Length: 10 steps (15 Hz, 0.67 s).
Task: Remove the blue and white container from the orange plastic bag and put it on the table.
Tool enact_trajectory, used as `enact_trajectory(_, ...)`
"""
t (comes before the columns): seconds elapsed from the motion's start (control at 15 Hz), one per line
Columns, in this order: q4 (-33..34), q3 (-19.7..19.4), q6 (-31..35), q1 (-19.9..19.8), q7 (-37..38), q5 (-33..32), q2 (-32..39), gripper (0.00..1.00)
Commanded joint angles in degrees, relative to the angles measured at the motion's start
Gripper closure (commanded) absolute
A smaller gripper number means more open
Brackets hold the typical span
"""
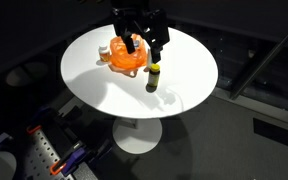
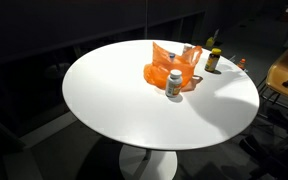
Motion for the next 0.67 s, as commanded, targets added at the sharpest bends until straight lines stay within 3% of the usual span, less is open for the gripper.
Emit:
enact_trajectory(0.0, 4.8, 0.8, 0.0, 1.8, 2.1, 0.8, 3.1, 0.0)
enact_trajectory(0.33, 12.4, 1.6, 0.2, 5.3, 1.6, 4.2, 8.9, 0.0)
enact_trajectory(0.6, 18.3, 1.8, 2.3, 8.1, -1.7, 10.6, 14.8, 0.0)
